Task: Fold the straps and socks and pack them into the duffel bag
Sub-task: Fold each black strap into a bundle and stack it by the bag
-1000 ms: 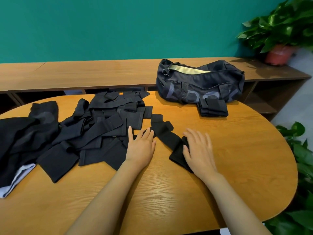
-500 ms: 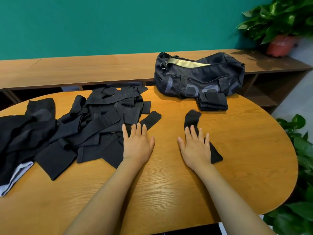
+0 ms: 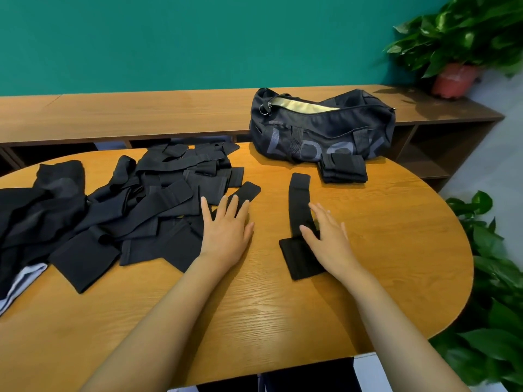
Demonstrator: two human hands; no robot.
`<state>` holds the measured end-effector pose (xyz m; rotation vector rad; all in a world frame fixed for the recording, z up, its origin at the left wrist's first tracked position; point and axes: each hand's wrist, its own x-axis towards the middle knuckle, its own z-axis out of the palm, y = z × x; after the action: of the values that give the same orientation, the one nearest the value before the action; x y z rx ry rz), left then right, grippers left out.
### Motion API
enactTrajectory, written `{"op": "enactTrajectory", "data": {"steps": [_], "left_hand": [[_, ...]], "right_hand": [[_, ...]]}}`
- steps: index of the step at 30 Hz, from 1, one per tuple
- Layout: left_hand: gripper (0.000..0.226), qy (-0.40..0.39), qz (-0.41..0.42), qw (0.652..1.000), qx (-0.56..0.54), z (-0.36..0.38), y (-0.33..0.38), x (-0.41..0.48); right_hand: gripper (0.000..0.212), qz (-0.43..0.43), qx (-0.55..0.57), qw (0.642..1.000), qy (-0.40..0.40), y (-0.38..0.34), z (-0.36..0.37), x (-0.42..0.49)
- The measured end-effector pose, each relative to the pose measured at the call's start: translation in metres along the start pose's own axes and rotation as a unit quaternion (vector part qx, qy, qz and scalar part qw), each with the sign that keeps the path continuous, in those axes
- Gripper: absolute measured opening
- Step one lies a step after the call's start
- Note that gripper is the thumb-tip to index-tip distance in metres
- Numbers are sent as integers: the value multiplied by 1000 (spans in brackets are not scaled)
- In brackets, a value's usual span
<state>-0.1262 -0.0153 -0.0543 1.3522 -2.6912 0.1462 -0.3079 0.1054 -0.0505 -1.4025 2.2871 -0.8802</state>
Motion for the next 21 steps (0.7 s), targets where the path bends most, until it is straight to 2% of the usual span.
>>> {"op": "enactTrajectory", "data": {"steps": [4,7,10,14,18,21], "left_hand": [[48,-16,46,985,-165,-15,35,-20],[49,-42,88,970,-222,-15,61,-42],[51,-72,81,958,-264,-7,69,-61],[60,-76,79,955,-277,-2,62,-81],[71,-49,115,959,-253,-2,57,-97],[64,-22,112,960,-258,0,57,-106]], "right_hand": [[55,-23,-36,999,12,27,-12,-25],[51,-67,-63,996,20,36,-8,-43],[46,-101,-82,991,41,35,-7,-56],[43,-115,-73,989,50,38,-7,-72],[50,-130,-58,988,54,50,0,-82],[47,-118,-22,991,65,49,0,-84]]}}
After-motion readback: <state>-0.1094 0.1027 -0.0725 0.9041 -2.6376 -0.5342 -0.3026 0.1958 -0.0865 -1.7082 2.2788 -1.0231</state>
